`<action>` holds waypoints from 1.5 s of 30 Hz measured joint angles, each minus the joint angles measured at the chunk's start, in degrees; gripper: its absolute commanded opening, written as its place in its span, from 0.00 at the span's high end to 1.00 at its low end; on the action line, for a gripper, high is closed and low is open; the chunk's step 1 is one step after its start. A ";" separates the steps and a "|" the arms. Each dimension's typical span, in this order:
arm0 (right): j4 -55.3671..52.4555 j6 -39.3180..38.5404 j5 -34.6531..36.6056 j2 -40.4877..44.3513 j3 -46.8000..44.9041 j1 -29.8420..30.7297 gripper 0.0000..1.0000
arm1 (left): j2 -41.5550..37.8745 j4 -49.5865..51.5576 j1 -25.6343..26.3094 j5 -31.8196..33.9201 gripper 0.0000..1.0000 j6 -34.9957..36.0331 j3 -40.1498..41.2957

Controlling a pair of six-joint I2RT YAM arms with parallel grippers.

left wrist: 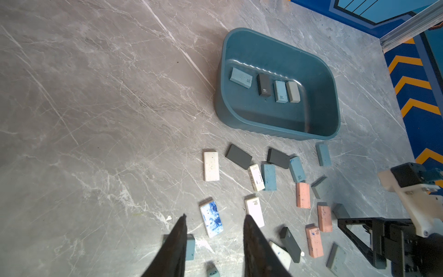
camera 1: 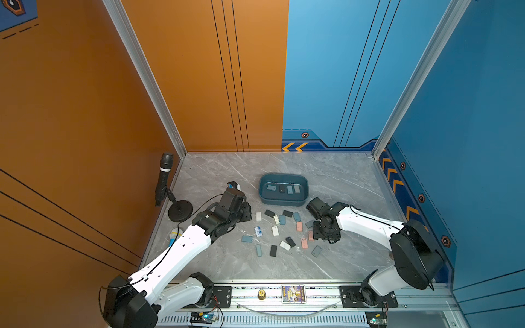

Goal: Put the eraser in the storage box
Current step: Pick up the eraser from the center of the board.

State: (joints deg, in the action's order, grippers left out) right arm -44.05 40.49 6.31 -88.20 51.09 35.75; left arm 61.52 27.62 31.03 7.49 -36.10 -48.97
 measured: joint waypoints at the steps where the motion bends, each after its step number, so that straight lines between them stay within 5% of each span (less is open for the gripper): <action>1: 0.22 0.00 0.00 0.00 -0.26 -0.20 0.37 | -0.04 0.00 0.00 0.00 0.60 -0.13 0.02; 16: 3.45 -0.79 -0.31 -1.49 -2.19 -2.89 0.38 | -0.37 0.00 -0.02 0.02 0.60 -1.27 0.17; 31: 6.69 -1.36 -2.23 -1.49 -2.73 -3.85 0.75 | -0.42 0.00 -0.28 0.02 0.60 -1.46 0.22; 45: 6.08 -1.44 -2.23 -1.16 -2.49 -3.89 0.76 | -0.42 0.00 -0.37 0.02 0.60 -1.46 0.22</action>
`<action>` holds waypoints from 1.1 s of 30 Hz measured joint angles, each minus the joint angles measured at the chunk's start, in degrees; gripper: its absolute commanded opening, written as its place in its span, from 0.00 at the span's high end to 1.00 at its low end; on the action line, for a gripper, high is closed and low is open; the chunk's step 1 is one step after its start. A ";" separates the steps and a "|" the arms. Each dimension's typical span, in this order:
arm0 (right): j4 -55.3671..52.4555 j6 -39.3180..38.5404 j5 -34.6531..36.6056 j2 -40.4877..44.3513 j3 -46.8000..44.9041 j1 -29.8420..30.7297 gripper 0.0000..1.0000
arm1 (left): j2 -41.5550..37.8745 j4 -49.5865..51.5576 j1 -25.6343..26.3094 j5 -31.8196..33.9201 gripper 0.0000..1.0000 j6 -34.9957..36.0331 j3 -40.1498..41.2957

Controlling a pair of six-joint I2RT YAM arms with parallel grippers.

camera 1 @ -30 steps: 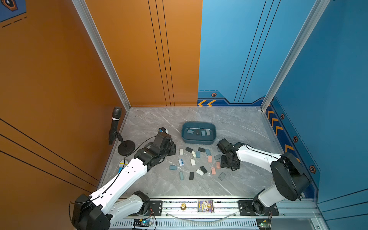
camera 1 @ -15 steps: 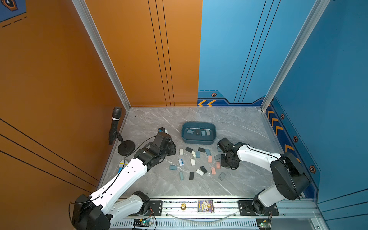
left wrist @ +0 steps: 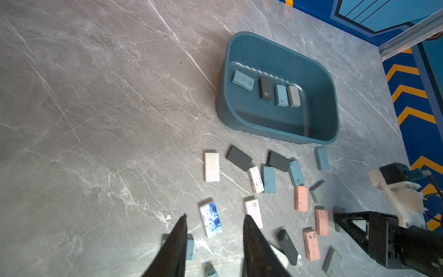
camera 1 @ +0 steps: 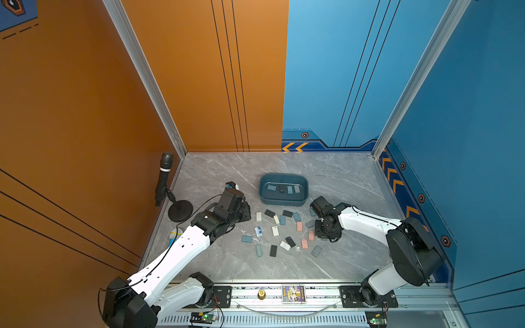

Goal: Put the eraser in the storage box
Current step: Pick up the eraser from the center of the board, then place the eraser in the storage box.

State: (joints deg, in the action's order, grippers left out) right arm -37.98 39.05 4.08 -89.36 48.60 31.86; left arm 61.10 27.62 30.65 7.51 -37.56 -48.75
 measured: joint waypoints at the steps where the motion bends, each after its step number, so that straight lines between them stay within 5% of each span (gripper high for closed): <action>1: -0.39 0.00 0.00 0.04 0.20 -0.07 0.76 | 0.00 0.00 0.00 0.00 0.60 0.00 0.00; 22: -8.72 -2.36 1.11 5.77 18.99 -0.15 0.76 | -1.51 0.22 -0.33 -0.20 0.61 -1.31 2.82; 33: -9.68 -4.98 1.09 -1.11 31.98 1.03 0.77 | -2.03 0.42 -0.44 -0.22 0.61 -1.33 3.80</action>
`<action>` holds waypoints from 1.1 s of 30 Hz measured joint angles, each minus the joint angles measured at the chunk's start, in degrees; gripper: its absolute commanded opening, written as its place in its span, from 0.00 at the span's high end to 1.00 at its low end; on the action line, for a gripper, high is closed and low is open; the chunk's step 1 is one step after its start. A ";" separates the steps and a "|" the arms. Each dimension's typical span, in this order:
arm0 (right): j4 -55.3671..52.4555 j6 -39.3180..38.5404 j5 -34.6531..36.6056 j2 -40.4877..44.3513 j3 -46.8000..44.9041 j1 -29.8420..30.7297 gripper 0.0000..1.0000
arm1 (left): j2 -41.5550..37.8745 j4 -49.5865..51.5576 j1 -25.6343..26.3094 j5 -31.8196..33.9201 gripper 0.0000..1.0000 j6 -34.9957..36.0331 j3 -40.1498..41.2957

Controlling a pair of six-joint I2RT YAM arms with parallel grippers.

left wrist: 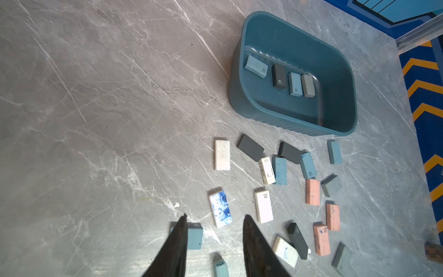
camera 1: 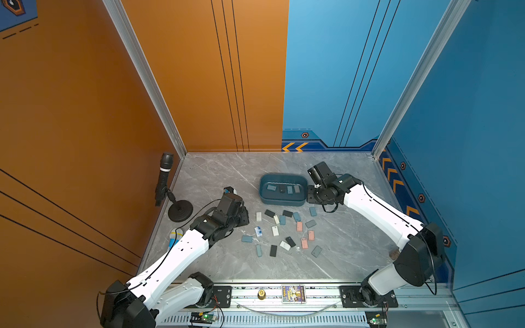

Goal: Put the eraser in the storage box
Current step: Place the eraser in the storage box.

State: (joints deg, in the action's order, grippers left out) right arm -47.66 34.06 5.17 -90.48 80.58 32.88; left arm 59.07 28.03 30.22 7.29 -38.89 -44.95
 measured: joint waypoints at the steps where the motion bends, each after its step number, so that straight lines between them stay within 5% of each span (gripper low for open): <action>1: 0.02 -0.20 -0.02 -0.92 1.14 0.24 0.77 | -0.11 0.02 -0.09 -0.04 0.60 0.00 0.00; 33: -1.25 -2.58 -6.12 -38.32 36.79 3.87 0.79 | -2.80 0.94 -0.92 -1.51 0.60 -1.36 3.85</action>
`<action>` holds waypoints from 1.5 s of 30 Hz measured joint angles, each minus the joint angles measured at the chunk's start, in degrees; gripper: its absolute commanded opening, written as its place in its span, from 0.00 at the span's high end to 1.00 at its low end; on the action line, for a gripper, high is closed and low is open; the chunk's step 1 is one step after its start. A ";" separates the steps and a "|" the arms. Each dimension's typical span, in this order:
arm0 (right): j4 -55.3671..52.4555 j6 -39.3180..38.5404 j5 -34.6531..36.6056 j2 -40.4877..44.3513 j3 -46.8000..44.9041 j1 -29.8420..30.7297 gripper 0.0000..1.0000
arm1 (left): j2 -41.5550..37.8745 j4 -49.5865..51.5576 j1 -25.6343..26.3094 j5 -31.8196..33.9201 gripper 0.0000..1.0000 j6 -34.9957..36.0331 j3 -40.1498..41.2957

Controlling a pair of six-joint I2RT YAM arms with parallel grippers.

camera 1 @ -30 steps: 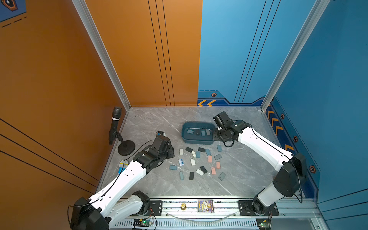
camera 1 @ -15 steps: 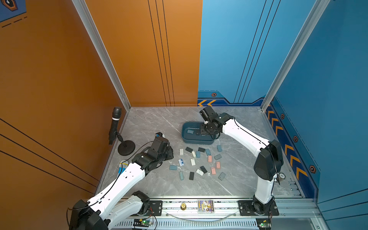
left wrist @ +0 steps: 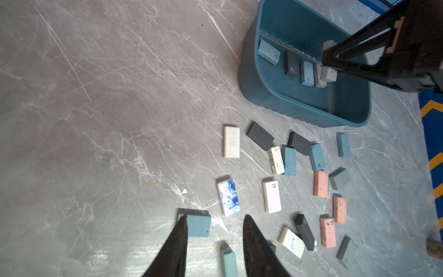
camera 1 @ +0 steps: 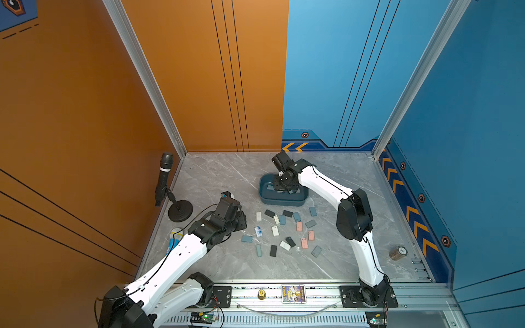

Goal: Put the eraser in the storage box
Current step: Place the eraser in the storage box.

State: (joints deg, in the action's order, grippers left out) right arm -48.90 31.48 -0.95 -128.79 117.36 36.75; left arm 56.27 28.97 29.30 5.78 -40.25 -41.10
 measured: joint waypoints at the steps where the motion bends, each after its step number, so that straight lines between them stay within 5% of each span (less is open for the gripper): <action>1: -0.02 0.02 -0.39 -1.16 0.85 0.00 0.79 | -0.11 -0.02 0.00 0.00 0.61 -0.13 0.22; 14: -0.11 1.09 -2.14 -8.04 4.31 0.00 0.79 | -1.27 0.35 -0.04 -0.04 0.61 -0.79 0.72; 30: -0.13 2.32 -2.51 -9.49 4.52 -0.04 0.59 | -1.97 0.79 -0.04 -0.42 0.58 -1.49 1.68; 45: -1.55 2.36 -2.01 -5.81 4.70 -0.04 0.53 | -1.92 0.79 -0.11 -0.44 0.50 -1.68 1.97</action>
State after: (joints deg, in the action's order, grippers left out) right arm -50.46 33.85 -2.96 -134.61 122.06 36.71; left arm 54.35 29.76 29.19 5.34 -41.93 -39.13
